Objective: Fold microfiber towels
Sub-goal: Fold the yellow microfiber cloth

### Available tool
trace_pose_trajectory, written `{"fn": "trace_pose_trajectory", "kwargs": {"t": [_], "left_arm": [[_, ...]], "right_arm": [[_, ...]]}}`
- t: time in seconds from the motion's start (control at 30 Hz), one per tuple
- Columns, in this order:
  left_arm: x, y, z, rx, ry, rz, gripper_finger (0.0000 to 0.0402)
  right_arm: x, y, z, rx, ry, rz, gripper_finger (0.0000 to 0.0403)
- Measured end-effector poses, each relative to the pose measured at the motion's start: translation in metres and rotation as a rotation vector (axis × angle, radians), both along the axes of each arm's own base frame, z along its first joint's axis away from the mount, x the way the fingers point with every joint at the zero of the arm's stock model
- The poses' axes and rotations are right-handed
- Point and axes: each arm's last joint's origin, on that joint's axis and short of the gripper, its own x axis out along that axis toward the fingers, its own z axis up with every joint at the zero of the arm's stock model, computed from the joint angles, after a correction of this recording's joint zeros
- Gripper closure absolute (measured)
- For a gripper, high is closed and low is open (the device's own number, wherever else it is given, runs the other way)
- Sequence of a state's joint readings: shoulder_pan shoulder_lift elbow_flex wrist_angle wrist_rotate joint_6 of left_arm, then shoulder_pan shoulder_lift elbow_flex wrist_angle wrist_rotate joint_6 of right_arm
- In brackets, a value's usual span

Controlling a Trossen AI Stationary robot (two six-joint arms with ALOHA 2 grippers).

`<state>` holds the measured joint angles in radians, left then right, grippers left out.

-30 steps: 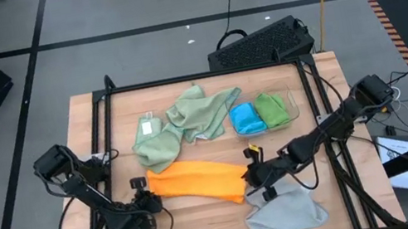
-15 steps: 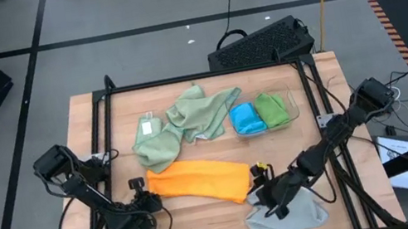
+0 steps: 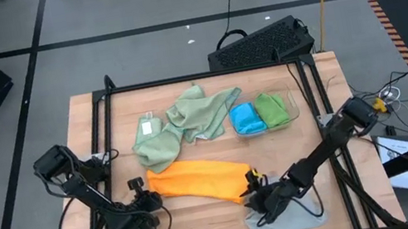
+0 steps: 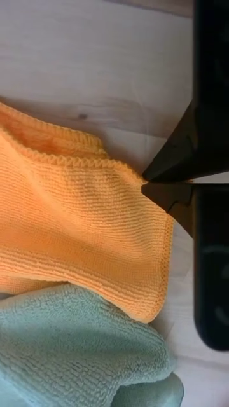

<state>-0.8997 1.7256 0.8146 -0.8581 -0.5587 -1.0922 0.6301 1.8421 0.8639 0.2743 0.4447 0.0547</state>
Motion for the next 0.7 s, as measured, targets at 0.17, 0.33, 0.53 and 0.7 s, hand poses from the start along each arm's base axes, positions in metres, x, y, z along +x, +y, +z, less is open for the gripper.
{"fn": "trace_pose_trajectory", "kwargs": {"t": [0.17,0.33,0.53,0.7], "left_arm": [[0.000,0.000,0.000,-0.003,-0.011,0.014,0.0393],[0.000,0.000,0.000,-0.012,-0.009,0.025,0.0396],[0.001,-0.005,0.007,-0.083,0.035,0.051,0.0392],[0.010,-0.017,0.040,-0.169,0.017,0.042,0.0396]], "right_arm": [[0.004,-0.006,-0.002,0.006,0.002,-0.033,0.0305],[0.006,-0.013,-0.004,-0.009,0.029,-0.053,0.0393],[0.001,-0.016,0.020,0.005,0.014,-0.048,0.0397],[-0.014,-0.026,0.064,0.035,-0.024,-0.066,0.0399]]}}
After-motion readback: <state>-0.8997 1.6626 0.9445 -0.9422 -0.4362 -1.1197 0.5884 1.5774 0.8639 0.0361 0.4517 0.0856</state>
